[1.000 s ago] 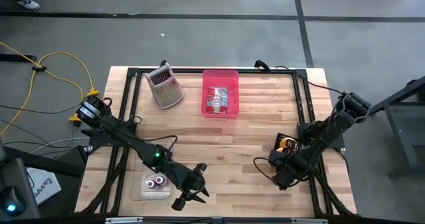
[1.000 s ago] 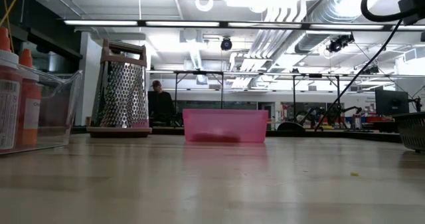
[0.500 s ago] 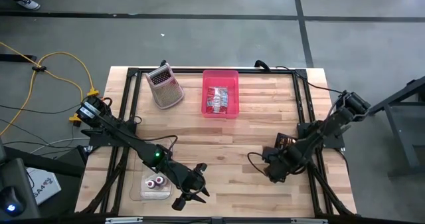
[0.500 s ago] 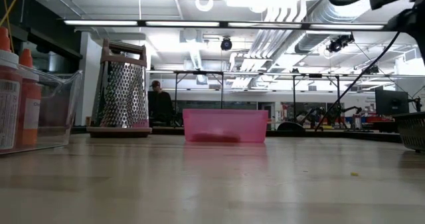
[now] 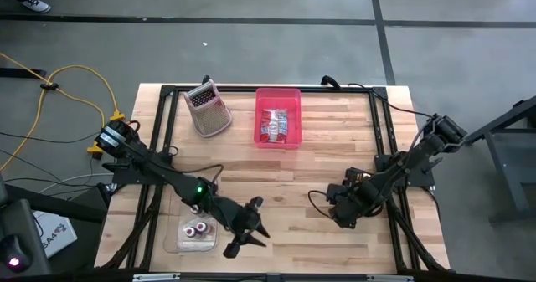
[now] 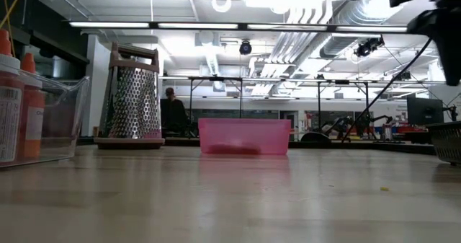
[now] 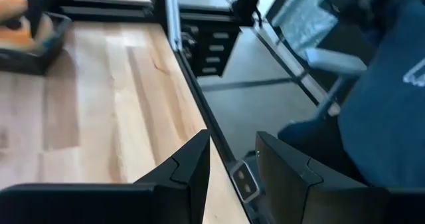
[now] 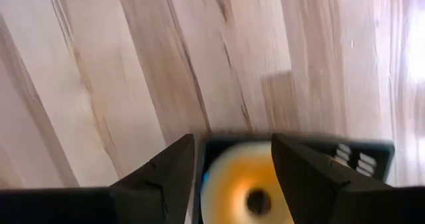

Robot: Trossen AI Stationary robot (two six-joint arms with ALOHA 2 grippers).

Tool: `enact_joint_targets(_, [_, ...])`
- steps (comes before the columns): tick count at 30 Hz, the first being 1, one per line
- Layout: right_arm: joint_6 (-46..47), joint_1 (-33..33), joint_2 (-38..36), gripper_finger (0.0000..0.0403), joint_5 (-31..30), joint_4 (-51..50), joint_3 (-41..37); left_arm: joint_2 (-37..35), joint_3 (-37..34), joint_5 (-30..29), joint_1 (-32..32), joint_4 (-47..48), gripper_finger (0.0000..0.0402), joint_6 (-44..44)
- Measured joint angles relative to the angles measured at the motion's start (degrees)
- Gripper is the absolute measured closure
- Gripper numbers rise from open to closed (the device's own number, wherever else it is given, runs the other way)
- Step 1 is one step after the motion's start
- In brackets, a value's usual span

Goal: Pick & Place Food Item
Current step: Return to Home Position

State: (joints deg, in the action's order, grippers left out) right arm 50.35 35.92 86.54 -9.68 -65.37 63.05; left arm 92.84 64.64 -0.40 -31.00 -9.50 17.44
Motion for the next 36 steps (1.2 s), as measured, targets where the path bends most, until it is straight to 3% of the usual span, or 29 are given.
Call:
enact_joint_targets(17, [-14.64, -9.85, -0.02, 0.0214, -0.54, 24.24, 0.0, -12.09, -0.02, -0.42, 9.88, 14.03, 0.0291, -0.93])
enact_joint_targets(25, [-15.3, -13.09, -0.02, 0.0214, -1.67, 28.28, 0.0, -17.74, -0.28, -0.58, 11.41, 19.15, 0.0293, -2.59])
enact_joint_targets(30, [-15.41, -14.25, -1.7, 0.0214, -5.56, 27.86, -0.07, -21.88, -4.12, -1.18, 10.86, 18.98, 0.0293, -1.43])
enact_joint_targets(36, [-15.26, -15.1, -9.42, 0.0214, -9.25, 28.71, -3.26, -28.75, -13.25, -6.85, 8.16, 14.61, 0.0293, 0.85])
